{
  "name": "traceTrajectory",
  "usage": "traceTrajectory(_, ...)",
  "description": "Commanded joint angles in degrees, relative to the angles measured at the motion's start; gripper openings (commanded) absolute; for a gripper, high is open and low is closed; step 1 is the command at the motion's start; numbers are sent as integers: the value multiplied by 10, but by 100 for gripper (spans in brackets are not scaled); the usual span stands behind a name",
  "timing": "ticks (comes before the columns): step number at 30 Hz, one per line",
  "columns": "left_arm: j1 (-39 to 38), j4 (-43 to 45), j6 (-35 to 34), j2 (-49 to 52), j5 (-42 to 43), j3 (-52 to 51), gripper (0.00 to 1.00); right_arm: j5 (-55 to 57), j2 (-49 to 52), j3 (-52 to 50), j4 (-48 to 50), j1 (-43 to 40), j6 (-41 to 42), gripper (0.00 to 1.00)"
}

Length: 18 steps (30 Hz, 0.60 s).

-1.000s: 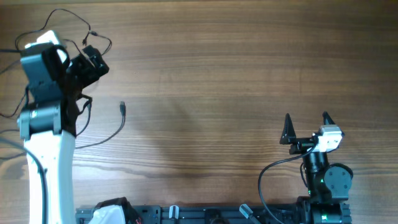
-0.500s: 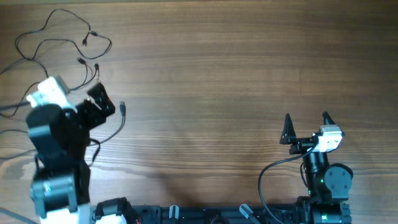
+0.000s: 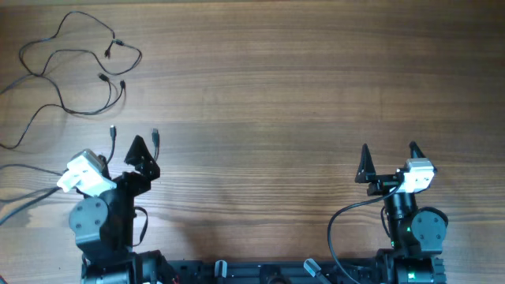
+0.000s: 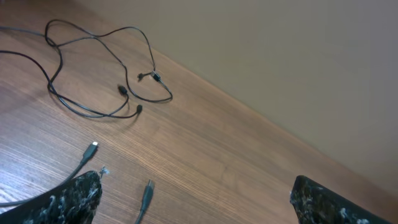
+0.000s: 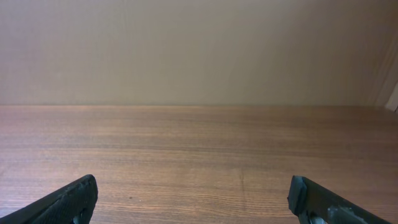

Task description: Untangle cables

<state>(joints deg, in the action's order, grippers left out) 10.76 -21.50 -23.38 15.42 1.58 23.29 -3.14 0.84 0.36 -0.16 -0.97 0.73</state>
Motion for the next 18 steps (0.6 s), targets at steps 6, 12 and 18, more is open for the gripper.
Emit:
traceTrajectory(6,0,14,-13,-91,5,-61,100,4,-6,-1,2,-2,-7,100)
traceTrajectory(12,0,21,-14,-122,5,-89,100,4,-6,-1,2,-2,-7,100)
traceTrajectory(18,-1,33,-13,-152,5,-111,100,4,-6,-1,2,-2,-7,100)
